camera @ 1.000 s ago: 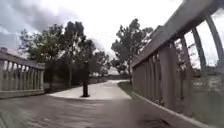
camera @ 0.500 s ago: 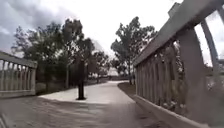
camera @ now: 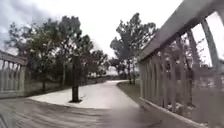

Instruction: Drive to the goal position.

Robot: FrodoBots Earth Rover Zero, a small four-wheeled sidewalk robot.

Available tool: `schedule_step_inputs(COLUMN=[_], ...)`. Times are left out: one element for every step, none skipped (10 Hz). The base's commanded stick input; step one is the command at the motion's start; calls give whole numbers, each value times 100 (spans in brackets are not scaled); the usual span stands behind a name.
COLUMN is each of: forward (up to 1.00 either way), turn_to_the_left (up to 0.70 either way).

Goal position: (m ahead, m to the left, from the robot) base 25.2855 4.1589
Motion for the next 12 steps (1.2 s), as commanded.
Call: schedule_step_inputs(forward=[85, 85, 85, 85, 85, 85, 85, 85, 85, 85, 85, 85], turn_to_the_left=[0, 0, 0, 0, 0, 0, 0, 0, 0, 0, 0, 0])
